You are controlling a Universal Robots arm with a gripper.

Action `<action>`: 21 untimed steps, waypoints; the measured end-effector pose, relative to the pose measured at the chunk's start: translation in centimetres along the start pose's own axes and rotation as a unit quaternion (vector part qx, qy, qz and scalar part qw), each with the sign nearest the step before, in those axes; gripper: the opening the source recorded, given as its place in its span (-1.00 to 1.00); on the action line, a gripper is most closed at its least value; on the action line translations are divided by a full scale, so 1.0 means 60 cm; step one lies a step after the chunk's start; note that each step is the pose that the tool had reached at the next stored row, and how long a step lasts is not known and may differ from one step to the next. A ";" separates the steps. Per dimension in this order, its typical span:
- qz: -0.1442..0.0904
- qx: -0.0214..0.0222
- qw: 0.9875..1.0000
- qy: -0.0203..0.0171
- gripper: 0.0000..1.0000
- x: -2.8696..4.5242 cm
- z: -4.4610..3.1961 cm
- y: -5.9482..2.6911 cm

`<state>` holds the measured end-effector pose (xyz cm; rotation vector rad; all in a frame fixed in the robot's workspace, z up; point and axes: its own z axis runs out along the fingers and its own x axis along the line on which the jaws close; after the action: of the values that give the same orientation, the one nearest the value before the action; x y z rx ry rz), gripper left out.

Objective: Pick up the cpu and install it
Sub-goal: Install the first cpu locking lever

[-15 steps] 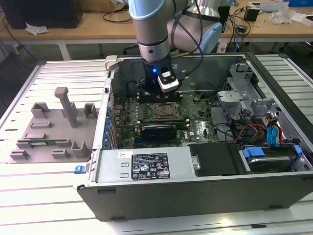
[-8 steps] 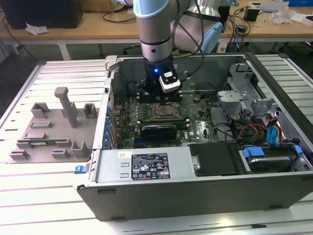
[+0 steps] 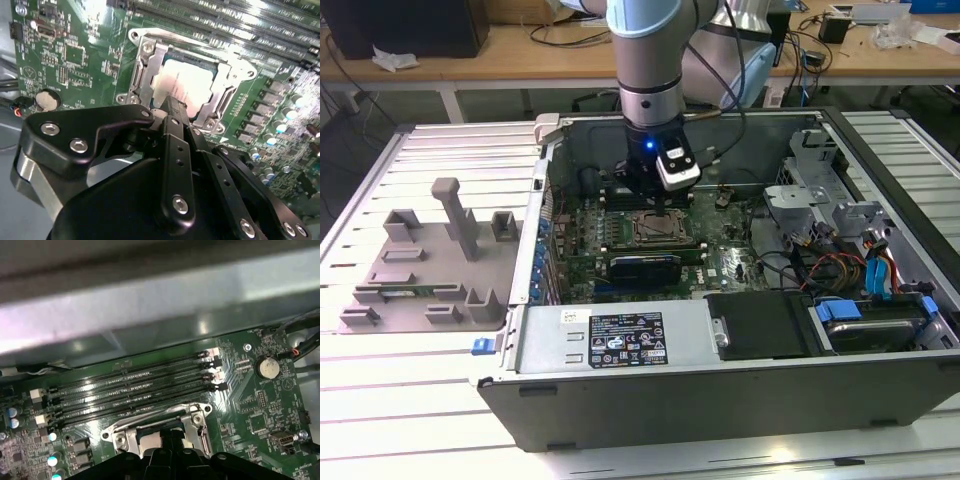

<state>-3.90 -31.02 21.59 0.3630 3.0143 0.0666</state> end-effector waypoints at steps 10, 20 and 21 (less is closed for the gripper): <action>-0.044 0.019 0.999 0.000 -0.79 -0.002 0.000 -0.009; -0.062 0.025 0.998 0.003 -0.79 -0.006 -0.036 -0.007; -0.062 0.026 0.998 0.003 -0.79 -0.007 -0.043 -0.007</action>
<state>-3.88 -31.58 24.14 0.1783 3.0414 -0.0211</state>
